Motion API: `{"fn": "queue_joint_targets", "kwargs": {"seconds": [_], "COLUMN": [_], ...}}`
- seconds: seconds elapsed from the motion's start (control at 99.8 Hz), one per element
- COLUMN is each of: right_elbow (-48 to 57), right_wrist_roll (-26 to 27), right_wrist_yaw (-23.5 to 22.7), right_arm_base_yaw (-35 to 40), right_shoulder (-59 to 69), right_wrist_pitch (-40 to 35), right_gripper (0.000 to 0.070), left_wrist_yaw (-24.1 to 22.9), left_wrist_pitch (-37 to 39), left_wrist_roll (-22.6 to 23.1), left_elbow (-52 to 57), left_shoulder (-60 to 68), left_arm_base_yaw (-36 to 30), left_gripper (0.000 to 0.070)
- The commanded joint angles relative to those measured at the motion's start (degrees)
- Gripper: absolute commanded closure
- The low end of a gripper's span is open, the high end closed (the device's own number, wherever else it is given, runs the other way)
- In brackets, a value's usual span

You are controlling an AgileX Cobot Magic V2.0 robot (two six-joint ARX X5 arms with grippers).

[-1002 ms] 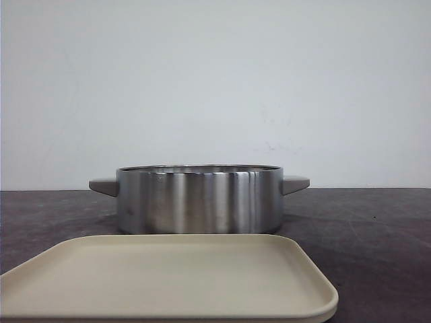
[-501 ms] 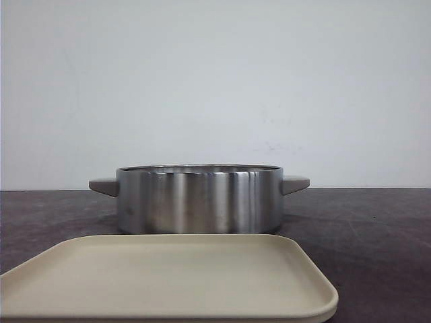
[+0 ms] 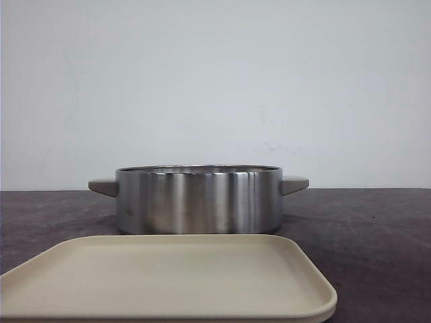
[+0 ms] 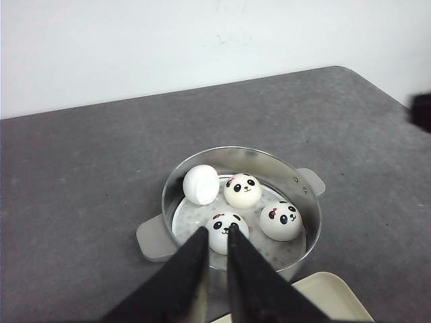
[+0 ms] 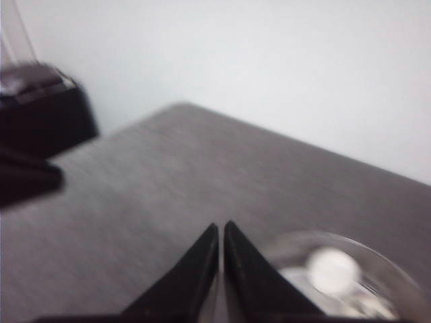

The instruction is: Steam buns

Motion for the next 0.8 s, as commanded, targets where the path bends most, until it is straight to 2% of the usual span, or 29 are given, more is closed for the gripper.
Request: {"fn": "queue_joint_targets", "kwargs": {"seconds": [0.0, 0.07, 0.15, 0.271, 0.361, 0.621, 0.792], "right_elbow": [-0.96, -4.92, -11.74, -24.61, -33.97, -55.28, -65.85], "right_wrist_roll": [-1.88, -3.45, -4.9, -6.32, -6.32, -6.29, -6.1], "right_wrist_yaw": [0.35, 0.22, -0.55, -6.4, -9.84, -18.95, -19.43], "right_arm_base_yaw": [-1.46, -4.31, -8.04, -15.21, -21.62, -42.95, -54.49], "right_shoulder": [-2.71, -6.6, -11.58, -19.98, -26.69, -47.01, -59.54], "right_wrist_pitch": [-2.38, -1.27, 4.15, 15.26, 19.91, 21.86, 21.66], "right_gripper": [0.0693, 0.0692, 0.0692, 0.0692, 0.0692, 0.0692, 0.0692], "left_wrist_yaw": [-0.22, -0.22, -0.22, -0.22, -0.22, -0.22, -0.22], "left_wrist_pitch": [0.59, 0.61, 0.63, 0.63, 0.61, 0.61, 0.63], "left_wrist_roll": [0.35, 0.35, 0.35, 0.35, 0.35, 0.35, 0.35], "left_elbow": [0.72, 0.72, 0.72, 0.72, 0.72, 0.72, 0.72], "left_shoulder": [0.24, 0.24, 0.24, 0.24, 0.24, 0.24, 0.24], "left_arm_base_yaw": [-0.17, -0.17, -0.17, -0.17, -0.17, -0.17, -0.17], "left_gripper": [0.07, 0.07, 0.07, 0.07, 0.07, 0.07, 0.07]}}
